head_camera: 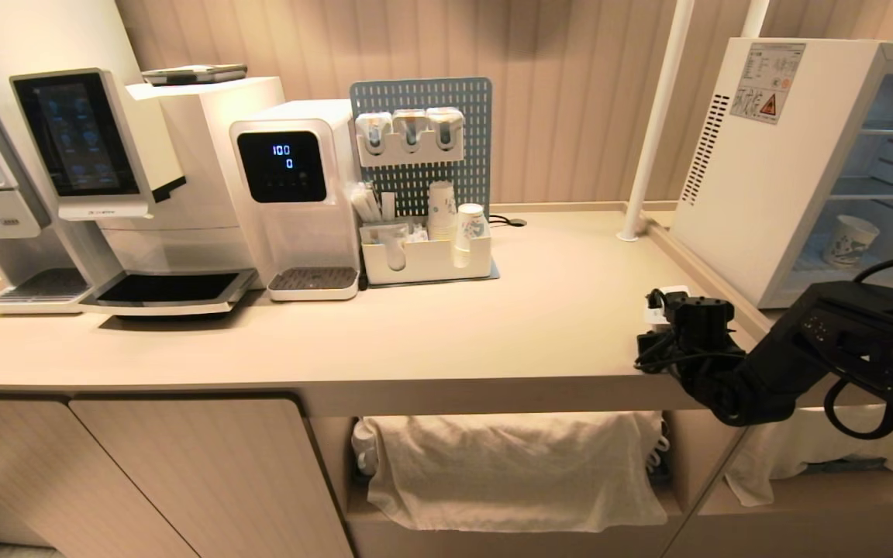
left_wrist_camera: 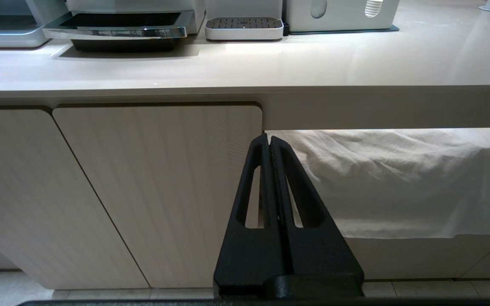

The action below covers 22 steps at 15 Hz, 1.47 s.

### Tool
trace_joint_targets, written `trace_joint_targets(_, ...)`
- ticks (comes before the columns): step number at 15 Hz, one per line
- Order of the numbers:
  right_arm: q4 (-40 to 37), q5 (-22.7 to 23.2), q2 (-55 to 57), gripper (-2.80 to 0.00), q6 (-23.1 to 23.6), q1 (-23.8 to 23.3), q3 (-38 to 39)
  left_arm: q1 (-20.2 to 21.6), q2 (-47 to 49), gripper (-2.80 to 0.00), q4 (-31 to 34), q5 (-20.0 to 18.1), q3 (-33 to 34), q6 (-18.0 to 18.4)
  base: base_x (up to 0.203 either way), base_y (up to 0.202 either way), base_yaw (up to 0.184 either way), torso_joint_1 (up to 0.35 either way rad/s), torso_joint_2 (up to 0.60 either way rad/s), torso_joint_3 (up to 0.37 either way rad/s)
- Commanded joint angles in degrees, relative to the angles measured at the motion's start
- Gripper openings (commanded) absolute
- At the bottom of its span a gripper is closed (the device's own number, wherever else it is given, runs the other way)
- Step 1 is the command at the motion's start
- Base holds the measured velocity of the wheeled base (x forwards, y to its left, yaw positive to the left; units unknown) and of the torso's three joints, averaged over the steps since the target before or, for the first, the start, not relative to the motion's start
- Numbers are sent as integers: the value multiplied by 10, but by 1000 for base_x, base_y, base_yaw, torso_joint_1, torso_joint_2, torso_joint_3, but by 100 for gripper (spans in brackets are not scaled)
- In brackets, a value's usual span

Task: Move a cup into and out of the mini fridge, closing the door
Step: Place the yoghurt on the table

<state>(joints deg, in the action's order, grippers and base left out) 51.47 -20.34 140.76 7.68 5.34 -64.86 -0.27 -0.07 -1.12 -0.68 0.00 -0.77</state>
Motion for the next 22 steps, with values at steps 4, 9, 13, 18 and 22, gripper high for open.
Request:
trace_joint_targets(4,-20,0,10,0,2,2,-26,0,0,-280,0,0,0,0,0,0,0,0,0,0)
trace_joint_targets(9,-21,0,3,0,1,2,-20,0,0,-280,0,0,0,0,0,0,0,0,0,0)
trace_joint_targets(13,-17,2,-42,0,-4,1,26,0,0,-280,0,0,0,0,0,0,0,0,0,0)
trace_joint_targets(18,-1,4,-131,0,-10,1,124,0,0,-280,0,0,0,0,0,0,0,0,0,0)
trace_joint_targets(22,25,28,-254,0,-26,-1,227,0,0,-280,0,0,0,0,0,0,0,0,0,0)
